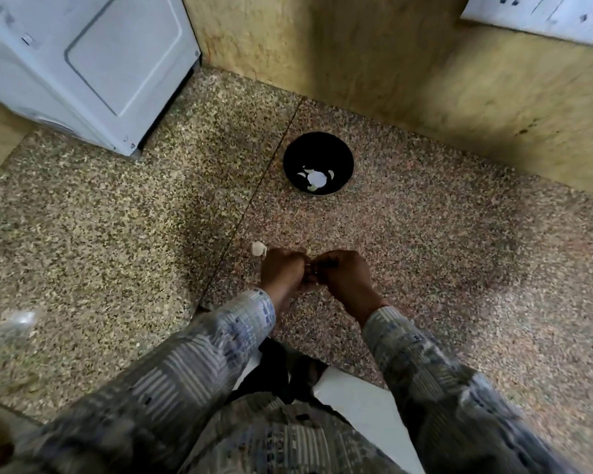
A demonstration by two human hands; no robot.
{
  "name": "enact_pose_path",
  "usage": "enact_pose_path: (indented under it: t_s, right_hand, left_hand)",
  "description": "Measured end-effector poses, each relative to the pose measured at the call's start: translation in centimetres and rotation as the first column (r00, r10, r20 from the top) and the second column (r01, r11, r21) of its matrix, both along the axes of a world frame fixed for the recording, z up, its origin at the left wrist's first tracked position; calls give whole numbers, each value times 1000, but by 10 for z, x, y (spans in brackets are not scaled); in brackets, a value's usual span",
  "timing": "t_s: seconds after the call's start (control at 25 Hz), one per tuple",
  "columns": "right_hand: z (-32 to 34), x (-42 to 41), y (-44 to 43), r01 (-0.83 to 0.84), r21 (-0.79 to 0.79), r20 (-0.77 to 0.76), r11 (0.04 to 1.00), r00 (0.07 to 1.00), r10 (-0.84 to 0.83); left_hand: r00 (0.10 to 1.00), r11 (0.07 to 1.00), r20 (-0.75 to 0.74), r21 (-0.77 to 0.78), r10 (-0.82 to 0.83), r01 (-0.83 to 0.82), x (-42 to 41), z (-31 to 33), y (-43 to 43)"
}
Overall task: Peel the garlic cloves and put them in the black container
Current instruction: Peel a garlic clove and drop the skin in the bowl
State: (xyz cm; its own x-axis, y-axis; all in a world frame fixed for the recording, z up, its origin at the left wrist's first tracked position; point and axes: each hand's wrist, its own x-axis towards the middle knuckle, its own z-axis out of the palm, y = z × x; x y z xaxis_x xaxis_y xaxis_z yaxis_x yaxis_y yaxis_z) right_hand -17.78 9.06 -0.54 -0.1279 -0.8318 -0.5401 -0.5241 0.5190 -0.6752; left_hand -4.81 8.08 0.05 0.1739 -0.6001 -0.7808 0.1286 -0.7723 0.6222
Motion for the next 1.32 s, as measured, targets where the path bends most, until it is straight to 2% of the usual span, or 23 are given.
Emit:
enact_pose_path:
  t_s: [0.2,0.32,0.4,0.48,0.56,0.6,0.64,0.72,0.76,0.84,0.92,0.96,1.04,1.16,1.2,1.24,1.28,1.32]
  right_hand:
    - [-47,1,-29,119,50,73,992,990,-122]
    - [-36,7,-37,277,67,140,958,948,-284]
    - [-22,7,-36,402,153,286,903,856,-430]
    - [-11,3,-28,473,263,437,841,719,-541]
    - [-12,-3,-14,491,343,518,801,612,-597]
    - [-17,-4,-6,487,371,545,791,575,-610]
    - [-21,-5,2,476,391,557,788,559,-614]
    - [-27,-3,16,458,429,553,779,549,-627]
    - [-29,0,21,455,447,546,770,544,-637]
    - [-30,6,27,451,476,539,755,530,-655]
    - [-29,11,27,441,487,545,754,521,-657]
    - [-27,14,25,432,487,547,759,527,-650]
    - [-24,19,20,425,477,549,769,540,-639]
    - [-18,24,10,393,458,571,797,558,-603]
    - [-16,26,6,375,450,577,811,571,-584]
    - [-13,28,4,354,447,584,821,580,-568]
    - [-9,29,2,327,443,595,835,589,-547]
    - [-6,30,0,297,438,616,849,588,-524]
  left_hand:
    - [999,998,-2,45,-35,35,0,-27,-43]
    - [991,996,-125,75,-46,56,2,-29,-55]
    - [983,995,-171,67,-60,72,12,-27,-56]
    - [980,992,-165,20,-116,121,31,-24,-47]
    - [973,977,-102,-66,-208,202,55,-19,-31]
    - [953,947,-13,-121,-302,298,68,-18,-20]
    - [892,879,144,-163,-428,448,81,-18,-10]
    - [607,644,488,-112,-627,756,102,-16,6]
    - [472,528,567,-74,-675,846,109,-16,13]
    - [274,331,631,-28,-726,943,111,-20,24]
    - [147,237,726,23,-672,971,100,-27,31]
    - [117,234,764,46,-635,971,94,-30,31]
    - [151,302,793,43,-590,952,89,-32,28]
    - [300,443,728,6,-617,896,92,-34,24]
    - [428,543,635,-17,-643,840,94,-33,21]
    - [632,697,454,-32,-628,716,95,-31,18]
    - [838,856,213,-19,-502,517,93,-25,16]
    - [952,951,-1,25,-307,307,92,-19,15]
